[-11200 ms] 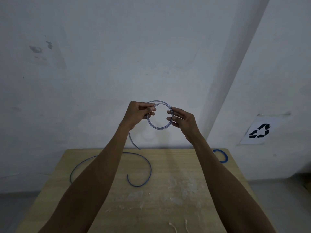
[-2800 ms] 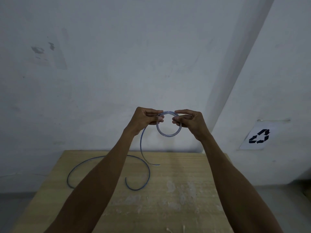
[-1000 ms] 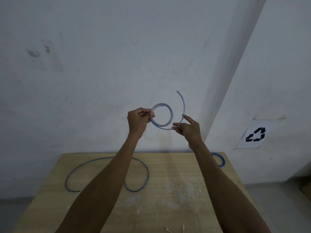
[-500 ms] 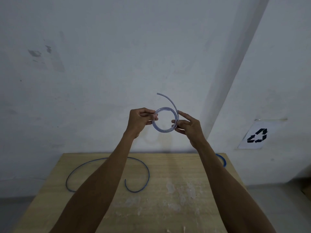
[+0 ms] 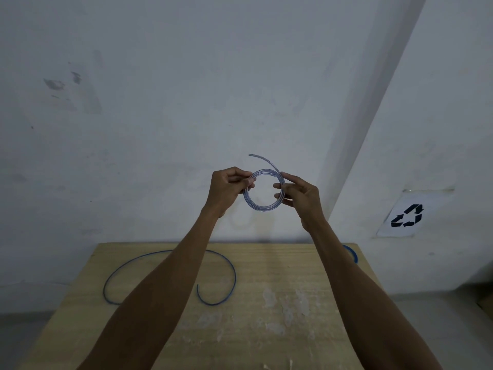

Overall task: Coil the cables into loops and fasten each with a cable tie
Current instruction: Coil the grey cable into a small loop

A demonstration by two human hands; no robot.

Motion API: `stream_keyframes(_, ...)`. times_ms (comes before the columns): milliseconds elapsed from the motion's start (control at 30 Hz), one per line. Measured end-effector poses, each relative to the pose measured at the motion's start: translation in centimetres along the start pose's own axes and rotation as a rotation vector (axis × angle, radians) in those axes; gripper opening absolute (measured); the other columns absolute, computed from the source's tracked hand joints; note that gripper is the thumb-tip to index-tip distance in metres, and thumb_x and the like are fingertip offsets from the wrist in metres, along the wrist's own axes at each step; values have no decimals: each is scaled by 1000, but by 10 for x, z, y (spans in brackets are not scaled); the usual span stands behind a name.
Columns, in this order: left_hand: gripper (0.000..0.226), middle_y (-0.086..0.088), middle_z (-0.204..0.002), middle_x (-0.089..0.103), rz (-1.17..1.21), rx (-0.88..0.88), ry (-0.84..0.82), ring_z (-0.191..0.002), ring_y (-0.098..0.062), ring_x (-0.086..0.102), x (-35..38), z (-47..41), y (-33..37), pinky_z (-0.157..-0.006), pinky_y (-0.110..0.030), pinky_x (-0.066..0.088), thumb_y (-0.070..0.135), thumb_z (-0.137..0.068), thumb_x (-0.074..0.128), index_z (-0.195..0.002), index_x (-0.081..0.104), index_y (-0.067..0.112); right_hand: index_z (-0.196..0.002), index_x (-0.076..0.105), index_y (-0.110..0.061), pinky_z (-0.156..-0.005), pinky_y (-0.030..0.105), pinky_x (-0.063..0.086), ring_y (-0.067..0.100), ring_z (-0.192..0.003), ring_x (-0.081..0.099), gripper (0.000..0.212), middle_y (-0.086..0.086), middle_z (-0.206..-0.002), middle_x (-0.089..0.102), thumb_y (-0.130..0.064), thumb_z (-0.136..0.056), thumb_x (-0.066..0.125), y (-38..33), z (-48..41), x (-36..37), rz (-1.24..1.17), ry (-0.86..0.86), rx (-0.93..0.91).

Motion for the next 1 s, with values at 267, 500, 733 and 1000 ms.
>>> stream_keyframes(267, 8, -13, -94, 78, 67, 11, 38, -95, -27, 76, 17, 6, -3, -79, -34, 63, -3, -93, 69, -101, 71, -3, -125, 70, -8, -76, 32, 60, 28, -82, 75, 28, 15, -102, 78, -4, -99, 61, -6, 0, 0, -22, -23, -43)
stream_keyframes(500, 10, -16, -98, 77, -11, 68, 31, -77, -14, 68, 28, 9, 2, -67, -26, 56, 2, -97, 65, -105, 70, 5, -117, 71, 0, -77, 36, 60, 31, -78, 73, 26, 19, -95, 78, -4, -91, 73, -11, -1, -9, -24, -10, -60)
stream_keyframes(733, 20, -11, -95, 79, 147, 15, 24, -87, -23, 75, 31, 9, -1, -88, -33, 58, -4, -91, 70, -109, 73, 6, -116, 72, 0, -78, 34, 61, 29, -80, 73, 25, 22, -99, 77, -2, -91, 71, -7, 2, -19, -104, -29, -1)
stream_keyframes(1000, 16, -8, -91, 77, -25, 104, 49, -79, -11, 73, 41, 11, 9, -73, -24, 59, -1, -98, 62, -107, 74, 3, -127, 68, -4, -74, 31, 60, 30, -82, 76, 30, 21, -102, 77, -1, -98, 61, -12, 4, -13, -2, -78, -31)
Point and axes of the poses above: each hand's wrist, its own z-axis away from the middle knuckle, its own x-axis out of the palm, y = z × x, the point moved 10 cm from there along -z, towards the middle knuckle
